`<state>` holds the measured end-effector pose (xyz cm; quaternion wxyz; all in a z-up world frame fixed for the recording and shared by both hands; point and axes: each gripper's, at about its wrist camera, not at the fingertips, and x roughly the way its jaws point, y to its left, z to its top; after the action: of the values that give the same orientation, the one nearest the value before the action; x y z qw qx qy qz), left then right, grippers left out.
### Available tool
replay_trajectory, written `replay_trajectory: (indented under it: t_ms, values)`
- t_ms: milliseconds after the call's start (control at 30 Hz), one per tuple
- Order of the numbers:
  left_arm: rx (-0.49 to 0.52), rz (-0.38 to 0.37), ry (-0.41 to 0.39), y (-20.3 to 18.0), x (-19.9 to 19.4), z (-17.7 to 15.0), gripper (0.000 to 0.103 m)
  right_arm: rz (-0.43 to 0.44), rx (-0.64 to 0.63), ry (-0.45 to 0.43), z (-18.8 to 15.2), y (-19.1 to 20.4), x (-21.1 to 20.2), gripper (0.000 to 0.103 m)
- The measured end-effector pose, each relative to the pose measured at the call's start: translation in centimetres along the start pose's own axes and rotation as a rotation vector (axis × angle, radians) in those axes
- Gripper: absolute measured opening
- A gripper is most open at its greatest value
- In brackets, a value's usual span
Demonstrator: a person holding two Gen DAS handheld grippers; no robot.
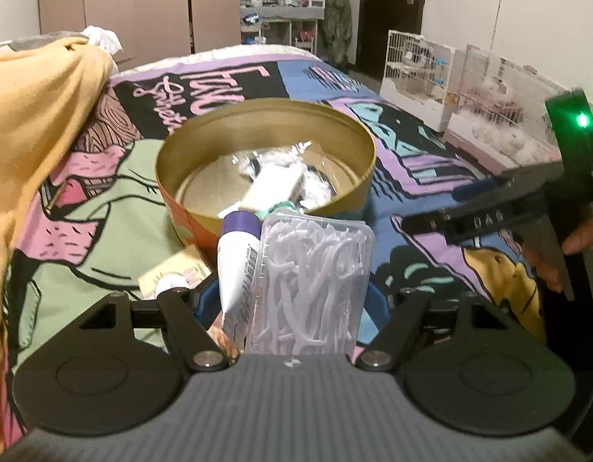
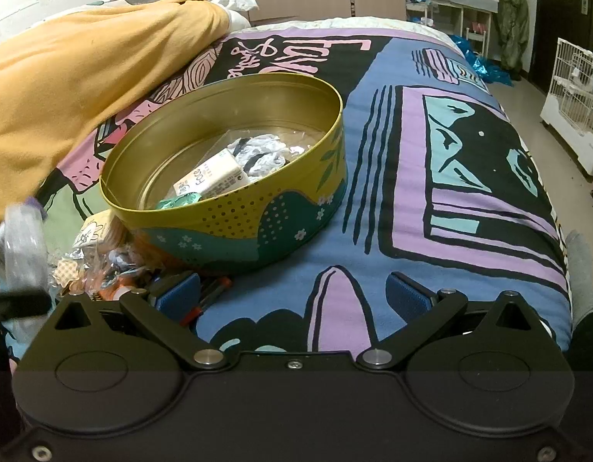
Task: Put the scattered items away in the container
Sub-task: 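Lift the floss box and tube over the tin and open the left gripper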
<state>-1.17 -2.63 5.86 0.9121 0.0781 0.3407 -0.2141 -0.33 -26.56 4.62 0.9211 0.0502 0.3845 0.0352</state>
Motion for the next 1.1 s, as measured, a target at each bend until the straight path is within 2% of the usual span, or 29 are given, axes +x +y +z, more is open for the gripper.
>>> replay_trajectory:
  t_ms: [600, 1100]
  values:
    - [0.044, 0.036, -0.062, 0.3, -1.4, 3.2, 0.075, 0.000, -0.003, 0.002, -0.2, 0.3, 0.1, 0.103]
    - [0.097, 0.046, -0.143, -0.4, -1.4, 8.2, 0.075, 0.006, -0.005, 0.005, -0.1, 0.3, 0.1, 0.103]
